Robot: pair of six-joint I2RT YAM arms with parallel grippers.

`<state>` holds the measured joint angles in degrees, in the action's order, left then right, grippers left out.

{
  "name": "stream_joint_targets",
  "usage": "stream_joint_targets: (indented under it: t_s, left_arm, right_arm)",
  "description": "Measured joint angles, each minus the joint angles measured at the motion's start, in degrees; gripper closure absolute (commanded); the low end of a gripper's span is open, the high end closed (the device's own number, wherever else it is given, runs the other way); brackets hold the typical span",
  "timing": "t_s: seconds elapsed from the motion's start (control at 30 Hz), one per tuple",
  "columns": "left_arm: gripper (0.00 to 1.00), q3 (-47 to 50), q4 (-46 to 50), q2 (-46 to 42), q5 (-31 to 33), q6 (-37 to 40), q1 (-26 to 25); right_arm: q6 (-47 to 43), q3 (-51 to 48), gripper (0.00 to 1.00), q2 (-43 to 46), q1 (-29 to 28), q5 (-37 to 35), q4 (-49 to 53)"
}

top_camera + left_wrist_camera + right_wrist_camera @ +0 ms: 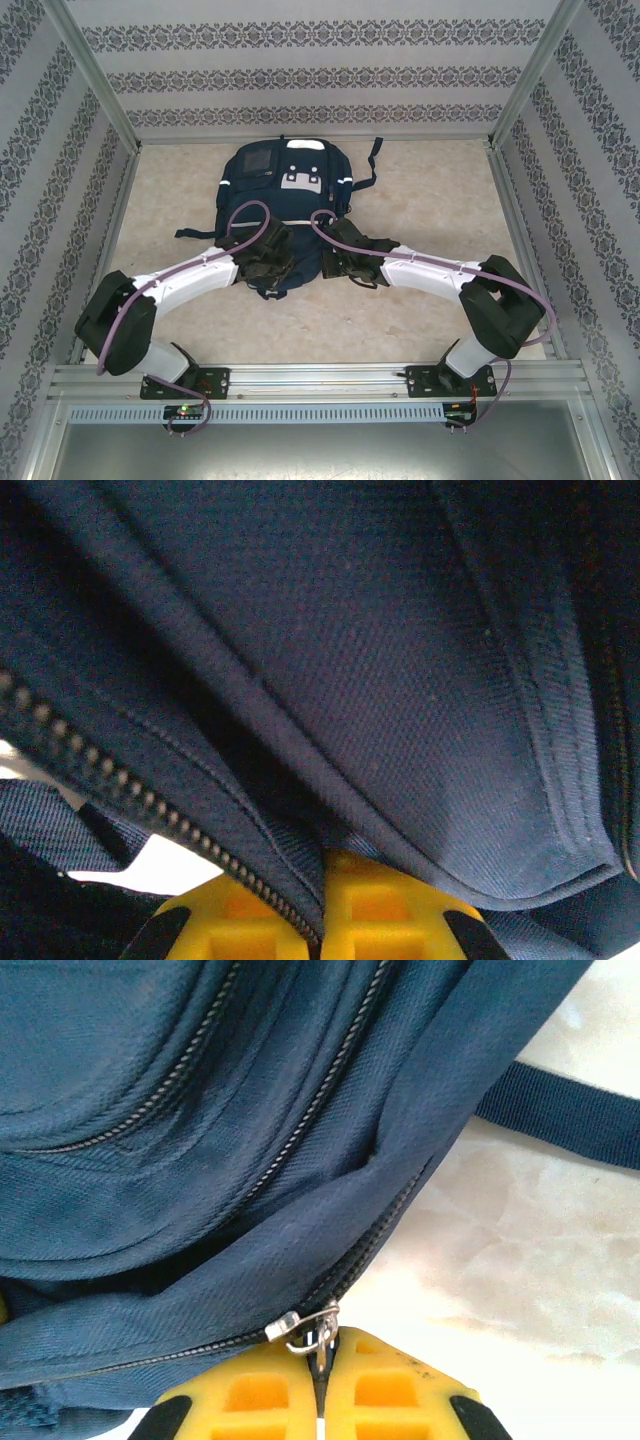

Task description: Pack books, pencil case, and school supplies into a backpack

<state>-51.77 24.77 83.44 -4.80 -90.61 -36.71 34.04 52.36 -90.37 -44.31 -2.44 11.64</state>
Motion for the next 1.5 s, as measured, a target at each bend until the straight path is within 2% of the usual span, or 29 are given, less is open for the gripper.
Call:
stream_joint_targets:
  t_s: [0.37, 0.63, 0.9, 1.03, 1.1, 1.2, 1.3, 1.33, 1.37, 1.4, 1.43, 1.47, 1.5]
  left_arm:
    - [1.0, 1.9, 8.9, -16.5, 3.8, 5.9, 4.2]
    - [1.0, 1.9, 10.5, -17.3, 3.9, 10.8, 4.6]
    - [1.0, 1.9, 6.3, -16.8, 1.1, 12.5, 5.0]
    - [1.0, 1.1, 2.3, -11.7, -1.8, 12.2, 4.1]
    - [1.0, -0.6, 1.2, -8.4, -2.5, 11.9, 2.8]
    - [1.0, -4.1, 0.6, -3.3, -2.3, 10.5, -0.1]
    - [0.99, -7.4, -0.1, 1.7, -1.3, 8.3, -3.4]
    - [0.91, -8.3, -0.4, 3.0, -1.1, 7.7, -4.2]
    - [0.68, -9.2, -0.8, 4.4, -1.1, 7.4, -4.9]
    - [0.39, -10.2, -1.1, 5.9, -1.2, 7.1, -5.5]
    - [0.23, -11.3, -1.3, 7.1, -1.8, 7.0, -6.0]
    - [0.09, -12.7, -1.2, 8.4, -2.4, 7.0, -6.4]
    - [0.03, -14.7, -1.1, 9.8, -2.8, 7.2, -6.5]
  right_arm:
    - [-4.3, 1.6, 1.0, -1.9, 8.2, 3.2, -2.7]
    - [-7.6, 10.4, 1.0, -11.6, 14.9, 7.2, 0.0]
    - [-10.5, 16.3, 1.0, -14.7, 17.2, 9.4, 4.1]
    - [-10.9, 18.6, 0.82, -16.1, 19.5, 9.1, 5.0]
    - [-10.7, 18.8, 0.67, -16.1, 21.0, 8.1, 5.0]
    - [-10.3, 19.1, 0.62, -15.6, 24.1, 4.9, 5.0]
    - [-9.7, 18.9, 0.49, -13.0, 26.7, 2.9, 5.1]
    - [-9.6, 18.7, 0.45, -11.8, 26.9, 2.6, 5.0]
    - [-9.6, 18.3, 0.4, -10.1, 27.0, 2.4, 5.1]
    - [-9.4, 17.9, 0.36, -8.2, 26.9, 2.2, 5.1]
    - [-9.3, 17.5, 0.3, -6.3, 26.8, 2.1, 5.0]
    - [-9.0, 16.9, 0.23, -4.2, 26.8, 2.0, 5.0]
    - [-9.1, 16.3, 0.15, -2.2, 26.8, 1.8, 4.9]
